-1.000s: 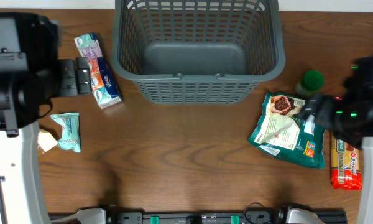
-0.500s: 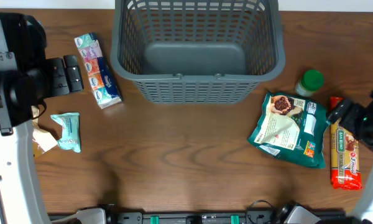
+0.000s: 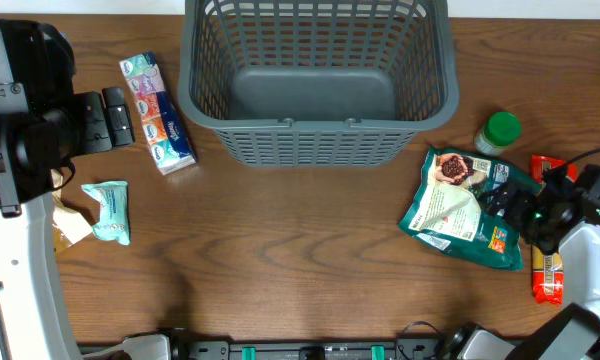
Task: Pack container
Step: 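Grasp the green coffee pouch with the right gripper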
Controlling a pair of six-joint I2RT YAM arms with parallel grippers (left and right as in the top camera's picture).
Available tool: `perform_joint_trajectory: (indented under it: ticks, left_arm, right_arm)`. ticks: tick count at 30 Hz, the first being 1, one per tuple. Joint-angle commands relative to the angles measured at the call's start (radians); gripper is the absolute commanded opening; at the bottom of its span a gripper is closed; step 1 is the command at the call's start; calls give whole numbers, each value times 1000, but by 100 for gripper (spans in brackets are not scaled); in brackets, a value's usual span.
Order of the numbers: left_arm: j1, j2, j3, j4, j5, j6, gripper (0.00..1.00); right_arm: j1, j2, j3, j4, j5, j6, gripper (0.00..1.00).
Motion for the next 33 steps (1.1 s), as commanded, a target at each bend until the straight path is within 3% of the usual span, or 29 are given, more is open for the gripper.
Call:
perform_joint_trajectory:
  ticks: [1, 14, 16, 20, 23, 24, 33]
  left_arm:
    - [5, -1, -6, 2, -8, -16, 99]
    - [5, -1, -6, 15, 34, -17, 99]
    - [5, -1, -6, 16, 34, -17, 98]
    - [5, -1, -6, 16, 34, -17, 98]
    - [5, -1, -6, 16, 33, -17, 98]
    - [5, -1, -6, 16, 33, -17, 99]
    - [5, -1, -6, 16, 33, -16, 99]
  right_arm:
    - [-9, 38, -43, 66, -49, 75, 99]
    - [37, 322, -96, 299, -48, 140, 96]
    - [39, 353, -96, 311, -48, 149, 84]
    - [39, 376, -96, 314, -48, 149, 45]
    - [39, 376, -96, 310, -48, 150, 11]
    - [39, 376, -96, 305, -49, 158, 4]
    - [39, 275, -95, 192, -71, 164, 1]
